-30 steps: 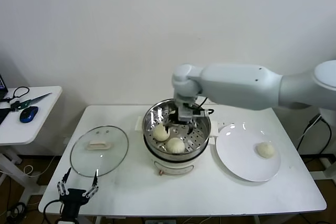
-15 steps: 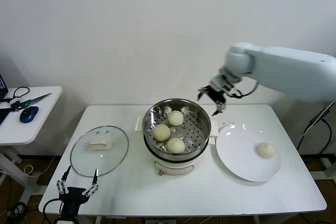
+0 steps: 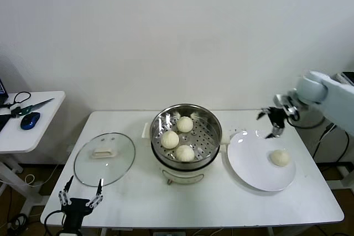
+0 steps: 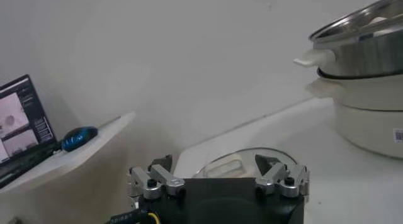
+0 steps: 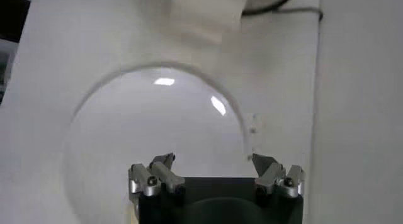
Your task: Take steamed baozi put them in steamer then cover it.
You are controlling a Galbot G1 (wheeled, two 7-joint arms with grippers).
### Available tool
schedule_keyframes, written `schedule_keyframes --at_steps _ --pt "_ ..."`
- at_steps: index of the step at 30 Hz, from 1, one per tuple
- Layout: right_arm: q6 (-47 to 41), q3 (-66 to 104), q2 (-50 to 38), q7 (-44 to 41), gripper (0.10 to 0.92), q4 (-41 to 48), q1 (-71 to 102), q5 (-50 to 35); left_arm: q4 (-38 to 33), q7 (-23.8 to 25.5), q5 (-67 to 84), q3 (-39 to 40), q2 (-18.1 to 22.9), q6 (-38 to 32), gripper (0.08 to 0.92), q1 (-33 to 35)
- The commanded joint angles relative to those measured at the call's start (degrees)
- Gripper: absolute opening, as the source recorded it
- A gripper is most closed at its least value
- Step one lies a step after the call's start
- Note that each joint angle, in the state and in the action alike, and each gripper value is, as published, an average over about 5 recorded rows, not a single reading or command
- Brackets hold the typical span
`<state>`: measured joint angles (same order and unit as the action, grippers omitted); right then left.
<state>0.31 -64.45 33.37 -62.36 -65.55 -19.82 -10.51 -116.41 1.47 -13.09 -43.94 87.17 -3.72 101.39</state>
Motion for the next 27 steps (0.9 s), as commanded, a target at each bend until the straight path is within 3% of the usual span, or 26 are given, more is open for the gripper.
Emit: schedule_keyframes --at_steps 1,10,27 --pt "0.88 19.49 -5.25 -0.78 0.823 6.05 21.50 10.54 -0.10 0.09 1.30 0.12 0.08 0.79 0.823 -0.23" --pt "3.22 21.80 0.43 -0.76 0.823 13.02 23.43 15.26 0.55 0.11 0.90 0.10 0.38 1.15 0.823 -0.70" --pt "4.36 20.80 7.56 -0.71 0.823 18.17 23.17 17.87 1.92 0.06 0.06 -0.08 0.36 1.24 0.823 -1.30"
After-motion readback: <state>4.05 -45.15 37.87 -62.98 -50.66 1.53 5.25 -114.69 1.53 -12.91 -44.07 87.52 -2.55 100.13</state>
